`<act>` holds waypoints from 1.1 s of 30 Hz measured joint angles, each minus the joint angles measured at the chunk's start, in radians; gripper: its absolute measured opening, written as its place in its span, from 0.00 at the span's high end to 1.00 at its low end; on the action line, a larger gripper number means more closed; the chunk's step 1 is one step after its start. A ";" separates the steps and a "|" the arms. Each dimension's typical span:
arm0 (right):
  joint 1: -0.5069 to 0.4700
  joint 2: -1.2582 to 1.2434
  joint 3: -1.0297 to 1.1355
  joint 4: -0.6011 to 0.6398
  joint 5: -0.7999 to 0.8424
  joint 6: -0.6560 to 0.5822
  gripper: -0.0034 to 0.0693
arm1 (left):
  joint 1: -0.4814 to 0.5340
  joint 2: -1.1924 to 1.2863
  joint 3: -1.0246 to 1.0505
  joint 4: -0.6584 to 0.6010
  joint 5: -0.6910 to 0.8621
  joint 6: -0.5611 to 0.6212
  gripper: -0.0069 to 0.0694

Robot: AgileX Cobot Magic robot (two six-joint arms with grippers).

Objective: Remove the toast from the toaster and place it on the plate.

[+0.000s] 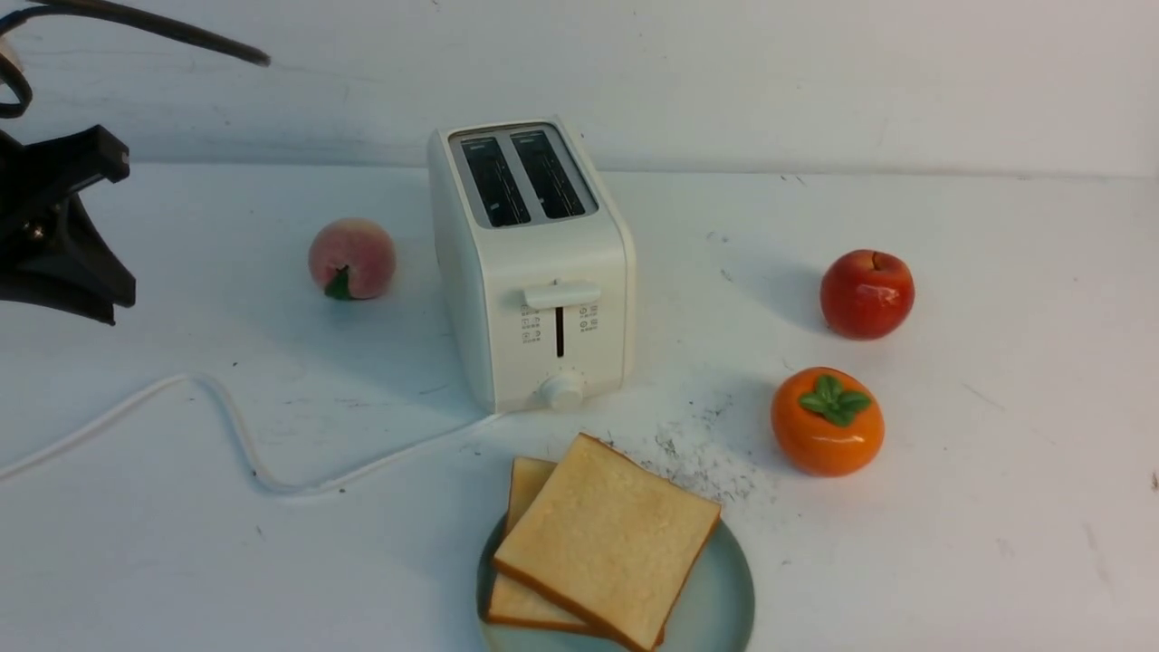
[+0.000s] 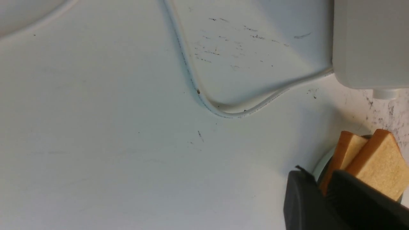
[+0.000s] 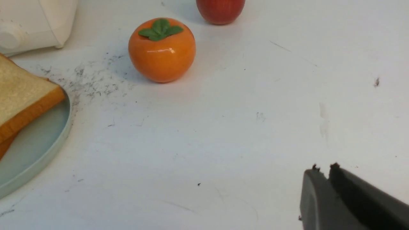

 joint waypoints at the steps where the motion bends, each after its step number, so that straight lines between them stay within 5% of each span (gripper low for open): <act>1: 0.000 0.000 0.000 -0.035 0.000 0.000 0.87 | 0.000 -0.029 0.000 -0.018 0.000 0.000 0.78; 6: 0.000 0.000 0.000 -0.073 -0.002 -0.001 0.86 | 0.000 -0.162 0.000 -0.017 0.002 0.029 0.93; 14: 0.000 0.000 0.000 -0.038 -0.002 -0.001 0.85 | 0.000 -0.411 0.013 0.054 0.016 0.036 0.93; 21: 0.000 0.000 0.000 -0.033 -0.002 -0.001 0.84 | 0.000 -0.661 0.267 0.032 0.018 0.063 0.93; 28: 0.000 0.000 0.003 -0.018 -0.024 -0.001 0.84 | 0.000 -0.850 0.699 -0.147 -0.140 0.159 0.93; 33: 0.000 0.000 0.004 -0.013 -0.024 -0.001 0.82 | 0.000 -0.885 0.909 -0.327 -0.312 0.396 0.93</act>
